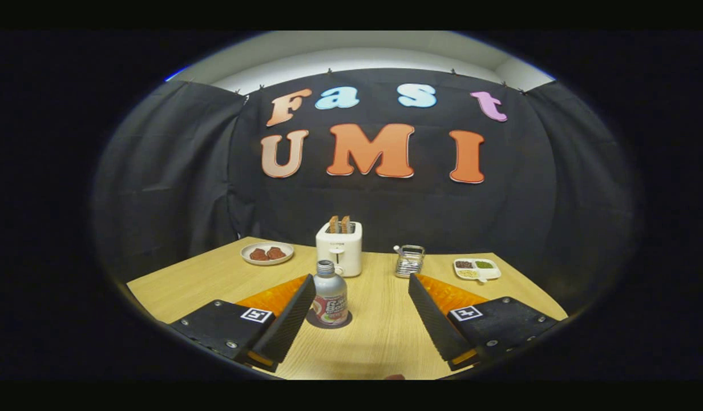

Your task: Take the bottle from table, then pour the juice into the cup, finally place the bottle on the coaster

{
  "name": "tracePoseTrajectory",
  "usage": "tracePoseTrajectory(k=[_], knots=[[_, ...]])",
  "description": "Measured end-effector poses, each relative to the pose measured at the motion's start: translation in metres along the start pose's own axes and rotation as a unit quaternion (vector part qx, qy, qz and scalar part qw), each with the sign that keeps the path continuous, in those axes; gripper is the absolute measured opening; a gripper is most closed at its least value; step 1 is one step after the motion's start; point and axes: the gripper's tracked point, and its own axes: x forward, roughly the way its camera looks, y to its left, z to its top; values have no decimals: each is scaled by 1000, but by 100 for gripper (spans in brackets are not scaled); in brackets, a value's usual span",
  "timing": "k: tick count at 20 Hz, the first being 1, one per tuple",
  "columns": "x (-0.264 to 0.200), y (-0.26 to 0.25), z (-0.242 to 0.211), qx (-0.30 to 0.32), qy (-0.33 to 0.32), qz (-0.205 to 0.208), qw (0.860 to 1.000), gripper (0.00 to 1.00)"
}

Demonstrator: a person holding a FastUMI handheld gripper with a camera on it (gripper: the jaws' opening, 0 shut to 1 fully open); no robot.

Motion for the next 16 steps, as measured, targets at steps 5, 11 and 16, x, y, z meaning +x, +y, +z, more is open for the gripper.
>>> tracePoseTrajectory(k=[5,11,16], knots=[[-44,-32,15,16,-24,-25,999,97],[-72,-59,15,30,-33,-48,998,97],[-81,-77,12,36,-34,-67,997,97]])
